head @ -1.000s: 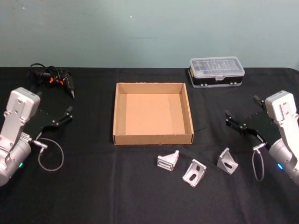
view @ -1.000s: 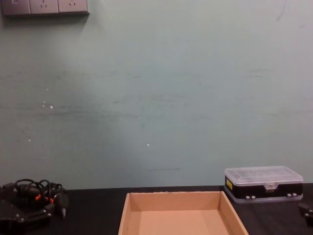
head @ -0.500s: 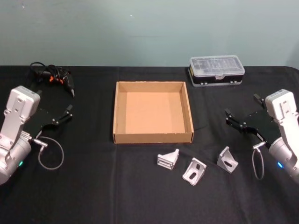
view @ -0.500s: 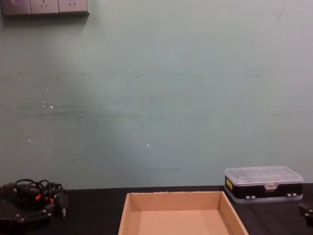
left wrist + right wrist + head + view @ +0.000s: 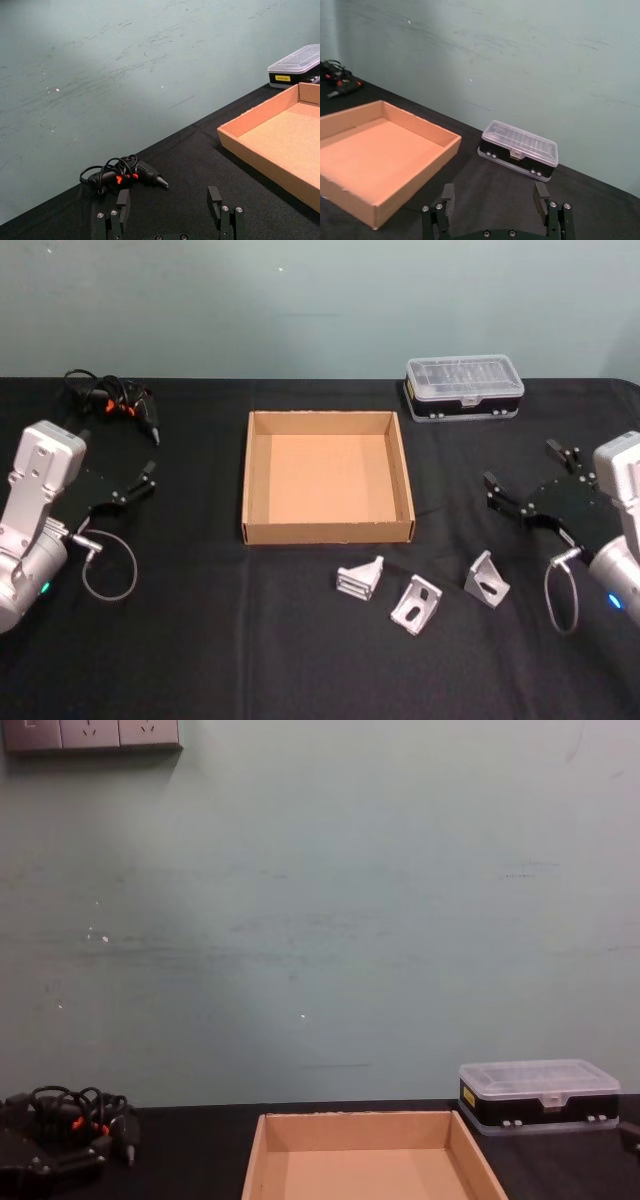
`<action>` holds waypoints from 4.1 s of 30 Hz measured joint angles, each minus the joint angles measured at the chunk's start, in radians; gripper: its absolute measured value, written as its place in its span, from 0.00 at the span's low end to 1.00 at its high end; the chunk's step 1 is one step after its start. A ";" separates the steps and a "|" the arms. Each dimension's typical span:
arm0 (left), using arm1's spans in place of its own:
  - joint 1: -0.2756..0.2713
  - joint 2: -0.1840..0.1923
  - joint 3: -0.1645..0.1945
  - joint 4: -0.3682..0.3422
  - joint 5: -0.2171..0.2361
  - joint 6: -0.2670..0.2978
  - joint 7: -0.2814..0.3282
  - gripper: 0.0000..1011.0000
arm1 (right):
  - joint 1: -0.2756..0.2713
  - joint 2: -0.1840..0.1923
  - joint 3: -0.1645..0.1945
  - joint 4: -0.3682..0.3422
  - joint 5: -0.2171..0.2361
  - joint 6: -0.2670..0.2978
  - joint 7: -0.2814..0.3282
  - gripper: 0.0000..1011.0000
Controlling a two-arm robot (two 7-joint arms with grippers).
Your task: Use one hand to pick up the angle iron from the table and place it into the box.
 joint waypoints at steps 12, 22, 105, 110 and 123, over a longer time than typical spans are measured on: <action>0.000 0.000 0.000 0.000 0.000 0.000 0.000 1.00 | -0.174 0.077 0.090 -0.223 0.091 0.092 0.038 0.99; 0.000 0.000 0.000 0.000 0.000 0.000 0.000 1.00 | -0.321 0.160 0.173 -0.393 0.190 0.259 0.077 0.99; 0.000 0.000 0.000 0.000 0.000 0.000 0.000 1.00 | -0.130 0.043 0.076 -0.167 0.037 0.404 0.317 0.45; 0.000 0.000 0.000 0.000 0.000 0.000 0.000 1.00 | -0.130 0.044 0.076 -0.167 0.038 0.404 0.317 0.45; 0.000 0.000 0.000 0.000 0.000 0.000 0.000 1.00 | -0.144 0.037 0.093 -0.183 0.037 0.391 0.316 0.45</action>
